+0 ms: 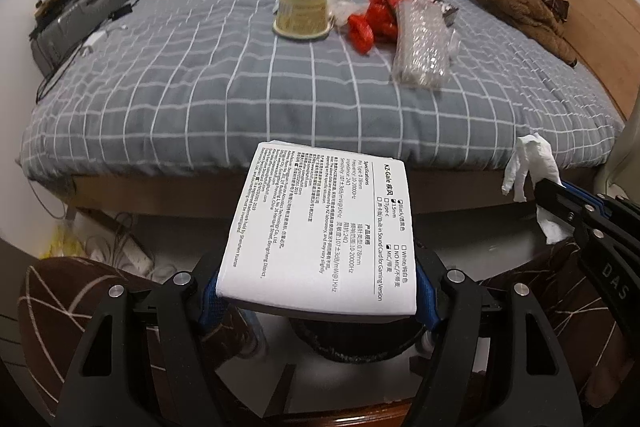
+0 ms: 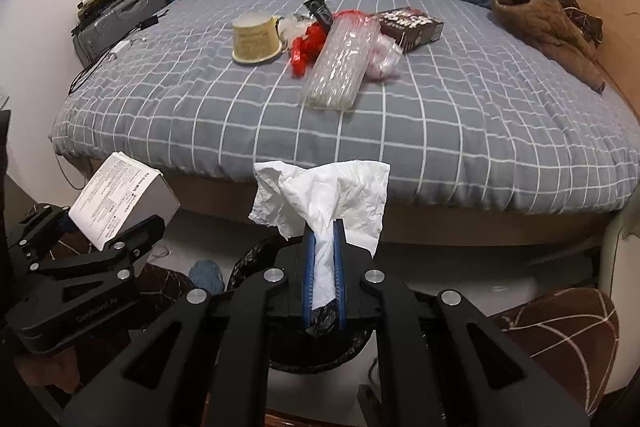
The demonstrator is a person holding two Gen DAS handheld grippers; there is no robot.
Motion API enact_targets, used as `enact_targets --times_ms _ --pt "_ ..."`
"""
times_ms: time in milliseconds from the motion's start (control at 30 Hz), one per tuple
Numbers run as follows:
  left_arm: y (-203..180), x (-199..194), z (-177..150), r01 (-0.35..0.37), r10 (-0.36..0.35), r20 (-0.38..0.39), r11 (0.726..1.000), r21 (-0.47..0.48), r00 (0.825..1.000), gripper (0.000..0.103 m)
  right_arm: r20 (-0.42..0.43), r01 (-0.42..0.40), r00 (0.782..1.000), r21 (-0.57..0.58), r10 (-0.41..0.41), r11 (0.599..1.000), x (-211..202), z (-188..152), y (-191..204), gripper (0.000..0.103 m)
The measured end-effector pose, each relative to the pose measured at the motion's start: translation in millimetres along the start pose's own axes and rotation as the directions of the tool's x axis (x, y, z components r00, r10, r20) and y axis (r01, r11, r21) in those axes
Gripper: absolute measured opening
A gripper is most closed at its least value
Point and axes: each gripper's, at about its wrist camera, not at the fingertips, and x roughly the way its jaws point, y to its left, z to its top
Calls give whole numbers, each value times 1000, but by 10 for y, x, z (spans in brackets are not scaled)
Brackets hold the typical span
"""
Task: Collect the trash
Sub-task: 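Carry the tissue and paper box with both tools over the black trash bin, then open the right tool over the bin while the left tool releases the paper box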
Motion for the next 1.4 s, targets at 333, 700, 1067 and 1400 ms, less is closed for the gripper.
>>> enact_targets --times_ms 333,700,1067,1400 --pt "1 197 -91 16 -17 -47 1000 -16 999 70 -59 -22 998 7 23 1000 192 -131 2 8" --pt "99 881 -205 -8 5 -146 1000 -21 989 70 -215 -75 973 33 81 997 948 -371 -64 8" --pt "156 1494 -282 -11 -7 -286 998 -61 958 70 -360 -124 924 48 133 991 1661 -508 49 8" --pt "256 1849 -395 -58 29 -360 996 -71 932 70 -440 -125 889 35 128 992 2099 -681 118 11"
